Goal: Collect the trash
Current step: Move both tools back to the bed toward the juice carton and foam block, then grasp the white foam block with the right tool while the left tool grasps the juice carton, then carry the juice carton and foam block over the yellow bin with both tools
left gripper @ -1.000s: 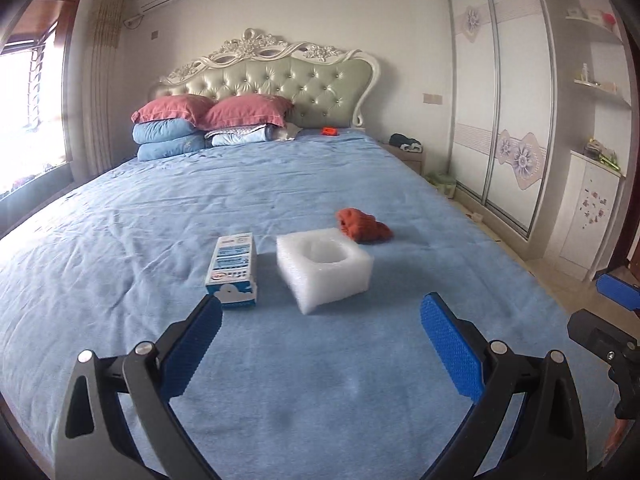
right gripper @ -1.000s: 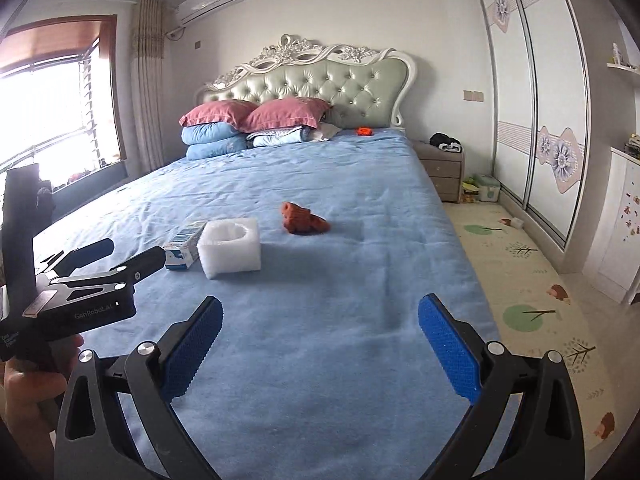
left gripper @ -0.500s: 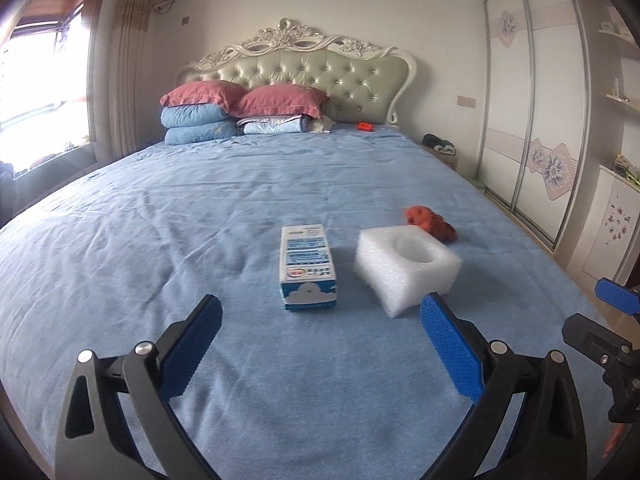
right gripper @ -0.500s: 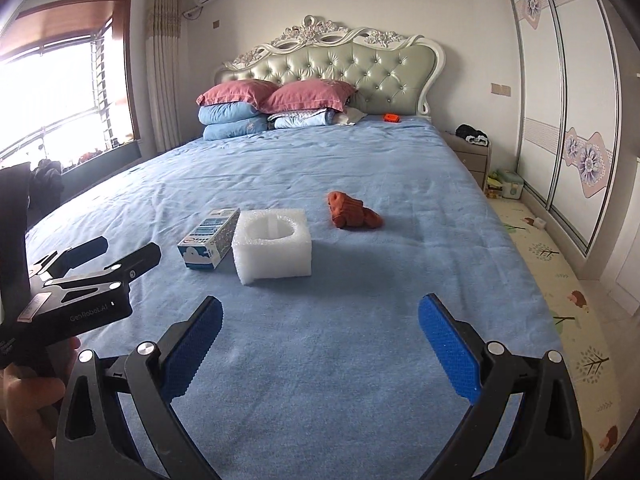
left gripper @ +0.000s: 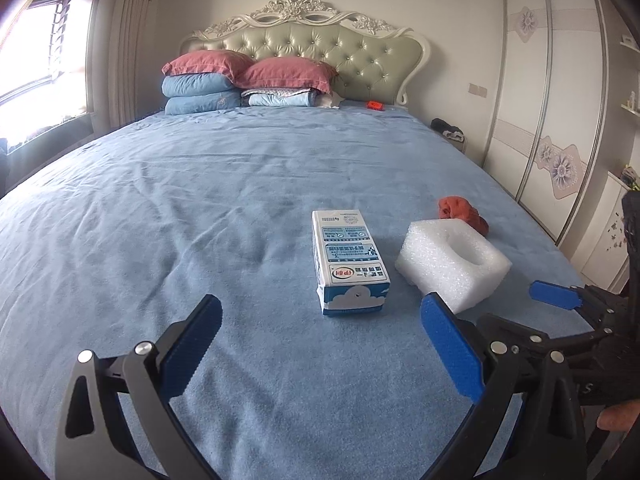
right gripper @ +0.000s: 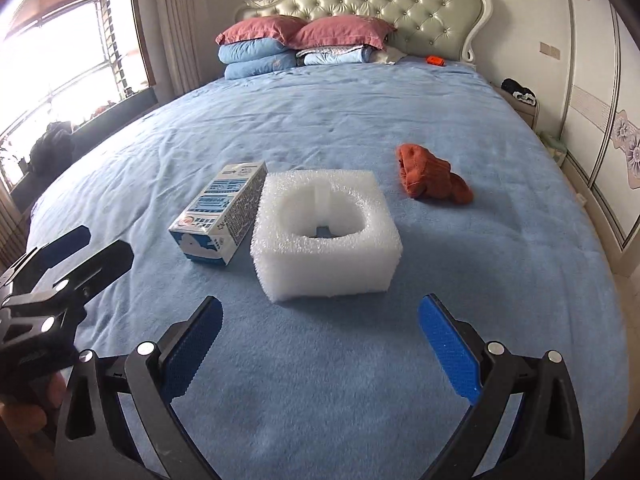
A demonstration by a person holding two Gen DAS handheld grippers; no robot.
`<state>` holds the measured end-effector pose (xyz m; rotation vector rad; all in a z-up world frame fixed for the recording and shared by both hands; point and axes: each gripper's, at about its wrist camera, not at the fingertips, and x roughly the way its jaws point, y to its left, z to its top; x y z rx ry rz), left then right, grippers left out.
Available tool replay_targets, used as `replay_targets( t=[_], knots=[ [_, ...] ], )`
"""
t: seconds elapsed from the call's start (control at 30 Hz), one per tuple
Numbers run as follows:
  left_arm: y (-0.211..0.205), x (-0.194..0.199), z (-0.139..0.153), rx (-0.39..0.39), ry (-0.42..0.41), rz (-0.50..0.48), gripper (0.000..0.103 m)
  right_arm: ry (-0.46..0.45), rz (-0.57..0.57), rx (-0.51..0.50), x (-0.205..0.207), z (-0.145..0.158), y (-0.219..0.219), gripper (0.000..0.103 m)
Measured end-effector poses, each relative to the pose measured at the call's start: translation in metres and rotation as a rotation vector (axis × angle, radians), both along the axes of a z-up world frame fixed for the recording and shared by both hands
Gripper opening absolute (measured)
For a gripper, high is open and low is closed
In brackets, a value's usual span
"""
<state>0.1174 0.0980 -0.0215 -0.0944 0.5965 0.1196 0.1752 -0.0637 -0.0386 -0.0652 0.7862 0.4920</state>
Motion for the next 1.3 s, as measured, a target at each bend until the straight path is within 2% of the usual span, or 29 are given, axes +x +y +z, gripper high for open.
replay_targets(
  t=[0.13, 0.27, 0.33, 0.4, 0.57, 0.73, 0.83, 1.0, 1.03, 1.1, 1.17, 1.23, 1.3],
  knots=[
    [-0.001, 0.007, -0.005, 0.004, 0.005, -0.002, 0.099, 0.047, -0.004, 0.012, 0.021, -0.005, 0.01, 0.095],
    [0.002, 0.011, -0.006, -0.013, 0.011, 0.0, 0.099, 0.051, -0.03, -0.026, 0.039, -0.007, 0.02, 0.095],
    [0.002, 0.014, -0.007, -0.003, 0.019, 0.005, 0.099, 0.064, -0.046, -0.014, 0.044, -0.01, 0.018, 0.079],
    [0.0, 0.016, -0.006, 0.005, 0.023, 0.009, 0.099, 0.079, -0.037, 0.04, 0.041, -0.012, 0.009, 0.08],
    [-0.006, 0.027, -0.009, -0.016, 0.045, -0.001, 0.099, 0.001, -0.065, 0.038, 0.024, 0.002, -0.008, 0.08],
    [-0.004, 0.054, -0.018, -0.099, 0.102, 0.014, 0.099, -0.04, -0.071, 0.064, 0.01, 0.011, -0.024, 0.08],
    [-0.004, 0.071, -0.024, -0.098, 0.14, 0.03, 0.099, -0.049, -0.062, 0.065, 0.006, 0.011, -0.026, 0.08],
    [-0.005, 0.088, -0.026, -0.067, 0.156, 0.042, 0.099, -0.067, -0.056, 0.059, 0.002, 0.015, -0.027, 0.08],
    [-0.004, 0.092, -0.027, -0.06, 0.167, 0.054, 0.097, -0.065, -0.057, 0.065, 0.002, 0.015, -0.029, 0.08],
    [-0.001, 0.101, -0.033, -0.064, 0.197, 0.06, 0.083, -0.058, -0.062, 0.074, 0.002, 0.016, -0.031, 0.08],
    [0.001, 0.106, -0.04, -0.083, 0.231, 0.056, 0.063, -0.049, -0.065, 0.079, 0.003, 0.016, -0.034, 0.08],
    [0.001, 0.107, -0.046, -0.092, 0.25, 0.054, 0.055, -0.04, -0.07, 0.089, 0.003, 0.015, -0.038, 0.08],
    [0.0, 0.103, -0.044, -0.089, 0.239, 0.051, 0.055, -0.034, -0.077, 0.098, 0.003, 0.015, -0.042, 0.08]
  ],
)
